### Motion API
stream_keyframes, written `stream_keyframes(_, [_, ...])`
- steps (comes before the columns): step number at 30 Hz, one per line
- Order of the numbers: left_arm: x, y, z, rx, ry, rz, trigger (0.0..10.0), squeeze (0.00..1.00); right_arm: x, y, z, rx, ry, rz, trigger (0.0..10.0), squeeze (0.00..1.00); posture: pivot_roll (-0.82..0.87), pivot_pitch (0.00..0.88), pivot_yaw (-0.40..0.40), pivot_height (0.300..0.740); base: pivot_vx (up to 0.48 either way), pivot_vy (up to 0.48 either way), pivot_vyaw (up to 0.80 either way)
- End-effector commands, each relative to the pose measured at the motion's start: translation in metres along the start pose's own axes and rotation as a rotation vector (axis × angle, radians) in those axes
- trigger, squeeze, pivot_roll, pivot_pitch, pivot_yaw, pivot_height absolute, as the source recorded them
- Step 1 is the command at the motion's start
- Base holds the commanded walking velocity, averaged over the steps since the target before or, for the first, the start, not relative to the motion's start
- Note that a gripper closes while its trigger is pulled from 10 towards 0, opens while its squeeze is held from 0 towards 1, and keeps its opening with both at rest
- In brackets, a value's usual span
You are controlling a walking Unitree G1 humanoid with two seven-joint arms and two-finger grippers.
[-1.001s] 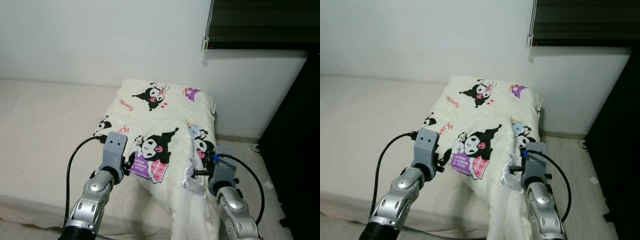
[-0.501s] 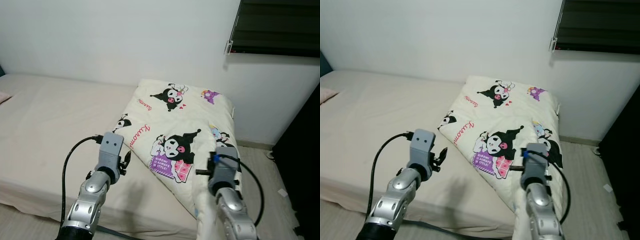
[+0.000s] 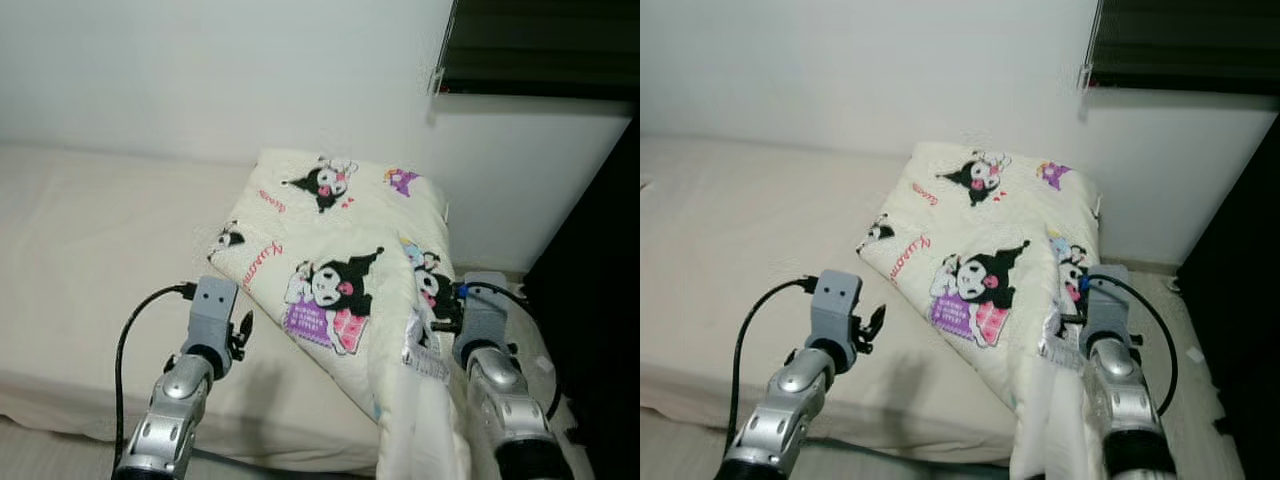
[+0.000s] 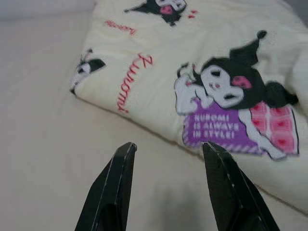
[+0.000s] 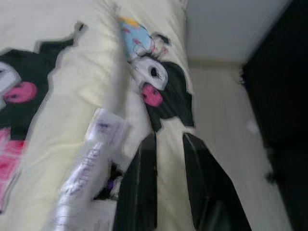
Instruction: Clean up the room
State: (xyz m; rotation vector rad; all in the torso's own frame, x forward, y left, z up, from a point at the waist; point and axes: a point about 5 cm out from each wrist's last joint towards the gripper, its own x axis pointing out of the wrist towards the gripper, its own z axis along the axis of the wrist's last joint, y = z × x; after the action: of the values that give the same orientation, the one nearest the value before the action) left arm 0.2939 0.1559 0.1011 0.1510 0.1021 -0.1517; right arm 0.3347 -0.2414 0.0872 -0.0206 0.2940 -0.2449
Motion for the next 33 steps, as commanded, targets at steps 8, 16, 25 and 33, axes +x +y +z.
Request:
stream_keyframes(8, [-0.019,0.026,0.02,0.097,-0.056,-0.024,10.0,0.0,0.012,-0.001,-0.003,0.09,0.048,0.024,10.0,1.0,0.09,0.324,-0.054,0.74,0.0,0.0,0.0])
stream_keyframes(16, [-0.035,0.032,0.045,0.145,-0.144,-0.021,10.0,0.0,0.018,0.011,0.008,0.139,0.003,0.115,10.0,1.0,0.16,0.378,-0.06,0.74,0.0,0.0,0.0])
stream_keyframes(25, [-0.055,0.026,0.056,0.165,-0.165,-0.071,10.0,0.0,0.017,0.016,0.0,0.273,0.014,0.139,10.0,1.0,0.22,0.391,-0.05,0.74,0.0,0.0,0.0])
stream_keyframes(33, [-0.06,0.024,0.06,0.156,-0.158,-0.116,10.0,0.0,0.016,0.001,-0.015,0.315,0.097,0.011,10.0,0.18,0.24,0.392,-0.03,0.74,0.0,0.0,0.0])
